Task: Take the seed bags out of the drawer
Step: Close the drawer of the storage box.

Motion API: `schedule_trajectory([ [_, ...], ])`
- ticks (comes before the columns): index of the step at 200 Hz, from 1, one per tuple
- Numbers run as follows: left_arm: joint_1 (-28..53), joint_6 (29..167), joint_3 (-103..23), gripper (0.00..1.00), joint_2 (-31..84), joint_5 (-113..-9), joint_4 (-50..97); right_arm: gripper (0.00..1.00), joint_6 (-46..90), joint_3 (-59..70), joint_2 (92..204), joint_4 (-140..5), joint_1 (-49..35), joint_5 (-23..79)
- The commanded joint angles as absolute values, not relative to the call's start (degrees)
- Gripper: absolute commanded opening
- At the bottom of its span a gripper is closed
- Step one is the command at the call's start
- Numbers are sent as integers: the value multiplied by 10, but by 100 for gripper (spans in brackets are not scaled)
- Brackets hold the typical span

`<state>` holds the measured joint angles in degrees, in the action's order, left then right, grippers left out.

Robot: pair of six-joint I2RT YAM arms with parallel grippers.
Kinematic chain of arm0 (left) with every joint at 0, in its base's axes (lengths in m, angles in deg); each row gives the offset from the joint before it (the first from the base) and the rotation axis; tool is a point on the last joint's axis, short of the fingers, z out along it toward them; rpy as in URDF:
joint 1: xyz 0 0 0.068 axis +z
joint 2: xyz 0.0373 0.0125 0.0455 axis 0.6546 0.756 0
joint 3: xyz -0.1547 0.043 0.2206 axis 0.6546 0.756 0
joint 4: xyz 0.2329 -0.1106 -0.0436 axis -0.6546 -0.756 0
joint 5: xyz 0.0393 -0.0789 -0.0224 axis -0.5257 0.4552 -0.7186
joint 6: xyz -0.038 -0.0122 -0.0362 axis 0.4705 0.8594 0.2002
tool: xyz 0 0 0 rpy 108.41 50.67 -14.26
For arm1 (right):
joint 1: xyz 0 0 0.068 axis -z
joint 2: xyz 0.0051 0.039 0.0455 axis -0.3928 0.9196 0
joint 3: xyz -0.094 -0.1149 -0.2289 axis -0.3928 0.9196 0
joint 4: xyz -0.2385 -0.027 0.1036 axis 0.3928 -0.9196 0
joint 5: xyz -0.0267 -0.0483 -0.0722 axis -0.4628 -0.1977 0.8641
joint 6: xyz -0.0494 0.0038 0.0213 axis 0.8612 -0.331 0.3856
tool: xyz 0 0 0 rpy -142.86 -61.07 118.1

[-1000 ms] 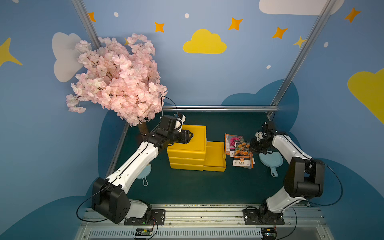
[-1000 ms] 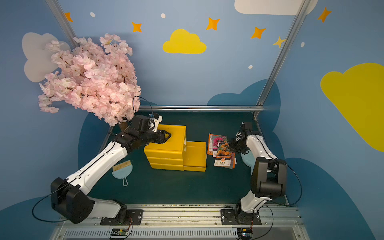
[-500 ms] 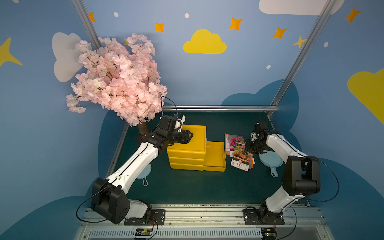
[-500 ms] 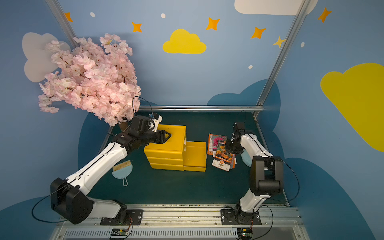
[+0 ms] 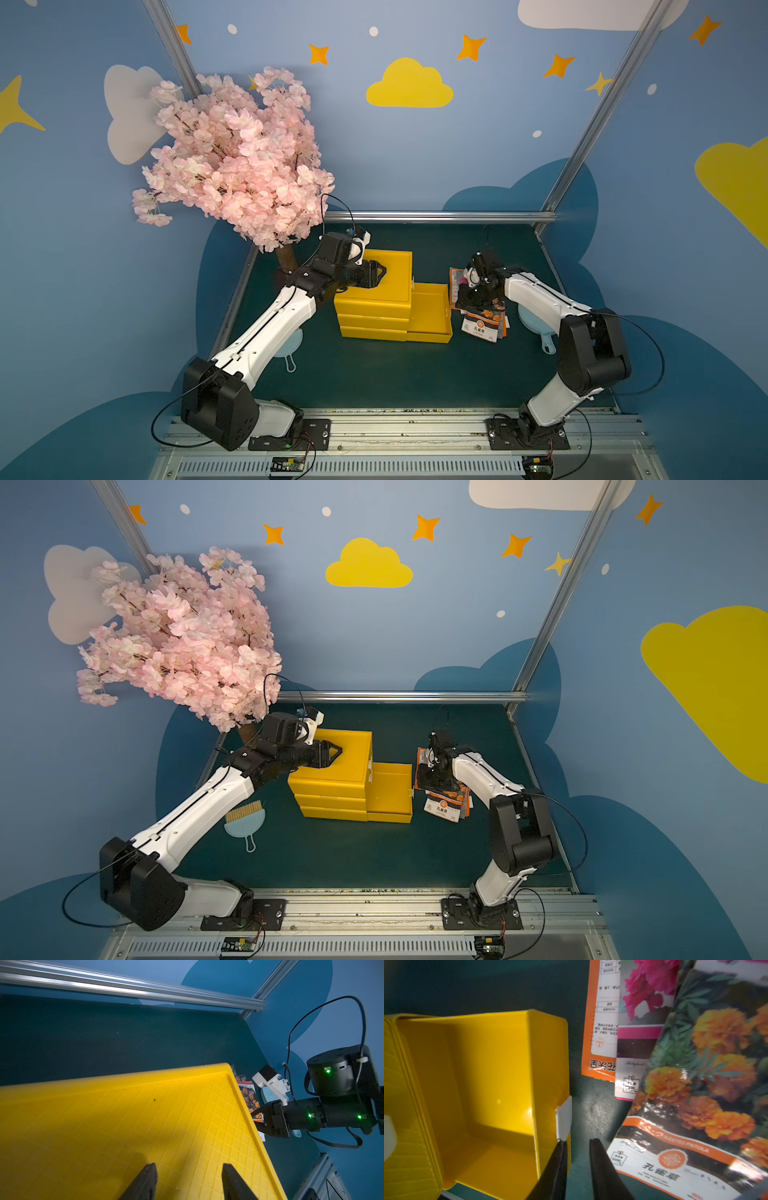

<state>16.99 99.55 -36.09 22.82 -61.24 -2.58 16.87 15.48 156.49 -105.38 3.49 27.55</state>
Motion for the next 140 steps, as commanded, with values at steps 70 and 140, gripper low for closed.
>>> schedule_trajectory([
  [70,171,1016,-298,56,260,-627,-192,25,83,176,1608,-940,-19,160],
  [140,171,1018,-293,56,257,-629,-192,25,-1,154,1670,-828,-70,79],
])
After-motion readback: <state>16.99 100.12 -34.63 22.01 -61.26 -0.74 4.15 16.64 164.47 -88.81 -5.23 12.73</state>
